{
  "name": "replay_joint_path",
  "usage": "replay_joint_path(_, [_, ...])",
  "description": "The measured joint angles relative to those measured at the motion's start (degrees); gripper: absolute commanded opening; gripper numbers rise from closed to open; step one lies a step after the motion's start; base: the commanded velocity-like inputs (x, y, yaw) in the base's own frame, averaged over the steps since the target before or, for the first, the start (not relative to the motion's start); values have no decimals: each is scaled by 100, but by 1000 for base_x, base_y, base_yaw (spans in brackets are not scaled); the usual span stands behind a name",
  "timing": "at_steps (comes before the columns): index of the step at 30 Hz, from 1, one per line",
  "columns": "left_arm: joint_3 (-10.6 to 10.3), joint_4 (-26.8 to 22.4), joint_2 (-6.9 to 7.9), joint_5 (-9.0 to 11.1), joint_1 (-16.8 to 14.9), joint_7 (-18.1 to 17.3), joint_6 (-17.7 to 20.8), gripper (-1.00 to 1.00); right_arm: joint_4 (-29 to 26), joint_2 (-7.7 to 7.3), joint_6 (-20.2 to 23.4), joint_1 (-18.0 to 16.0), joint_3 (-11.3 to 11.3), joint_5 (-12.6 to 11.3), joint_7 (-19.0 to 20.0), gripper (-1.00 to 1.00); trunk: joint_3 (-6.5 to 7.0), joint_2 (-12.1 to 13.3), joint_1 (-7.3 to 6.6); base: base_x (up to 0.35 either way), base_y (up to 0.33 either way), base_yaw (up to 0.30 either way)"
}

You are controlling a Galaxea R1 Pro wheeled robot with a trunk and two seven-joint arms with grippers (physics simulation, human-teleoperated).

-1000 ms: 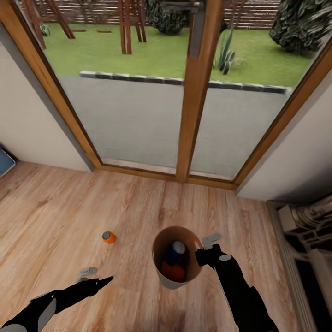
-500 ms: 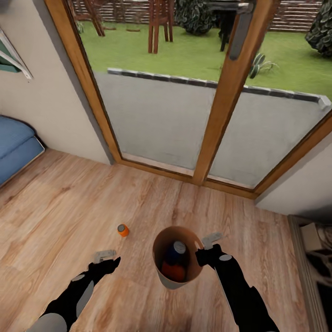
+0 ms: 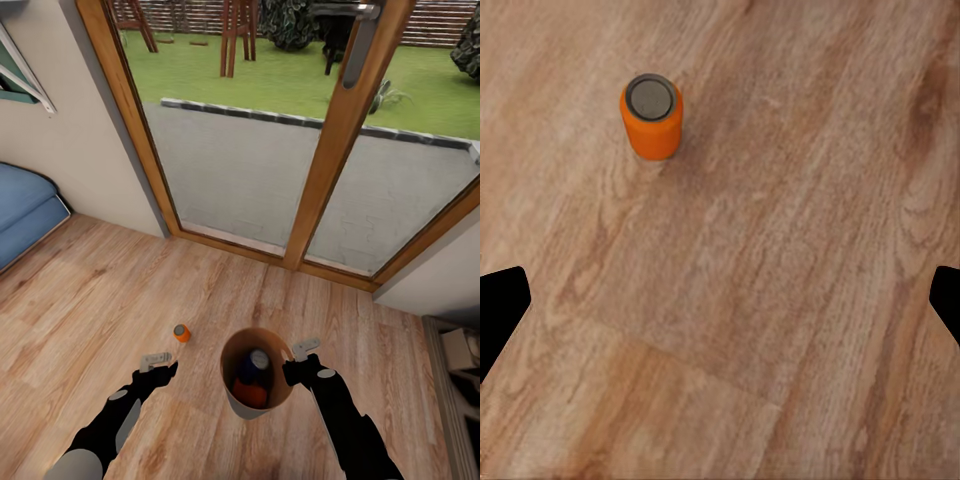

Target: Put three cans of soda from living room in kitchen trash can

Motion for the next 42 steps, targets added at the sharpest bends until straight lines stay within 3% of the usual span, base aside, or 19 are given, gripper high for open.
replay_joint_path(27, [10,59,-7,-33,-1,0,-150,100,4,10,-12,-1,24,31,-35,-100,0,0,1,303,139,0])
replay_joint_path(42, [1,50,-49,-49,-1,9,-151,100,10,10,-11,-1,26,24,-33,-100,0,0,1,19,6,0])
